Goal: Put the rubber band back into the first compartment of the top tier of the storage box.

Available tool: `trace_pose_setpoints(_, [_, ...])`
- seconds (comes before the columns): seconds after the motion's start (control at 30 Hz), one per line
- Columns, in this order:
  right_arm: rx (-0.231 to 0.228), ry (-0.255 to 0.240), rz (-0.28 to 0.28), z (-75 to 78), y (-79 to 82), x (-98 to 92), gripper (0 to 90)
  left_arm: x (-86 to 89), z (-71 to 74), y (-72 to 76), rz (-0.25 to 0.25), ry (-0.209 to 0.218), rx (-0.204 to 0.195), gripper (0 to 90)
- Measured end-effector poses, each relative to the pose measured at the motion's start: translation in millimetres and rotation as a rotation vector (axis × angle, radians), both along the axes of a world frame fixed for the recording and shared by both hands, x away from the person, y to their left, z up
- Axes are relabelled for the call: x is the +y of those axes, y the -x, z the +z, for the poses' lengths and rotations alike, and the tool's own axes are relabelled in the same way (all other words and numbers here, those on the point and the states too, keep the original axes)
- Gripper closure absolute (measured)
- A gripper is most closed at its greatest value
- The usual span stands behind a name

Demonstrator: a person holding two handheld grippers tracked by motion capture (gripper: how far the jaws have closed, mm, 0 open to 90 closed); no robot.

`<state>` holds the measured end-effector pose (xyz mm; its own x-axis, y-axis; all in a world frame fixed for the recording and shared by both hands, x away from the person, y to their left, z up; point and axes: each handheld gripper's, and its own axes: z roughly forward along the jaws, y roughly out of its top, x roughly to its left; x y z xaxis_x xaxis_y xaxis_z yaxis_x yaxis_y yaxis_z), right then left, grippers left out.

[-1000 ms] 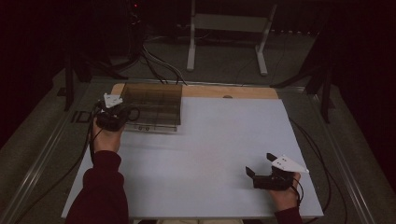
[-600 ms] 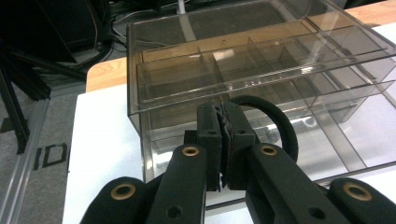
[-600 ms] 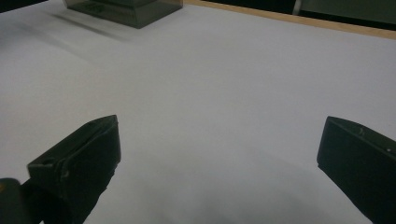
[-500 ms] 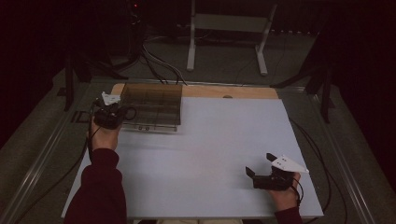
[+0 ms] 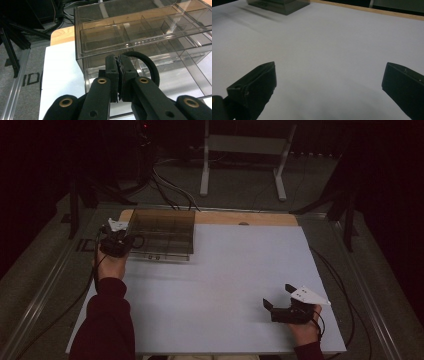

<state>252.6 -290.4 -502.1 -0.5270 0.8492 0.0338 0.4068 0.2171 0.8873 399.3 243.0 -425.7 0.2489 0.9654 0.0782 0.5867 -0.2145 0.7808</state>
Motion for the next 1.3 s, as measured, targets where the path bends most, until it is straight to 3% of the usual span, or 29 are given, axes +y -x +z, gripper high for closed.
trace_pose_setpoints(1.0, [0.002, -0.001, 0.002, -0.2, 0.1, 0.2, 0.0, 3.1, -14.2, -8.2, 0.031, -0.038, 0.065, 87.1])
trace_pose_setpoints(1.13, [0.003, -0.001, 0.002, -0.3, -0.1, 0.2, 0.0, 4.4, -13.7, -7.3, 0.049, -0.008, 0.043, 59.6])
trace_pose_setpoints(1.17, [0.002, -0.001, 0.002, -0.3, -0.1, 0.2, 0.0, 4.5, -13.0, -5.7, 0.060, -0.003, 0.028, 59.6])
trace_pose_setpoints(1.2, [0.003, -0.001, 0.002, -0.3, -0.1, 0.2, 0.0, 4.4, -12.8, -5.0, 0.061, 0.004, 0.022, 46.8])
trace_pose_setpoints(1.3, [0.003, 0.000, 0.002, -0.3, -0.1, 0.3, 0.0, 4.4, -12.8, -5.0, 0.061, 0.004, 0.022, 43.4])
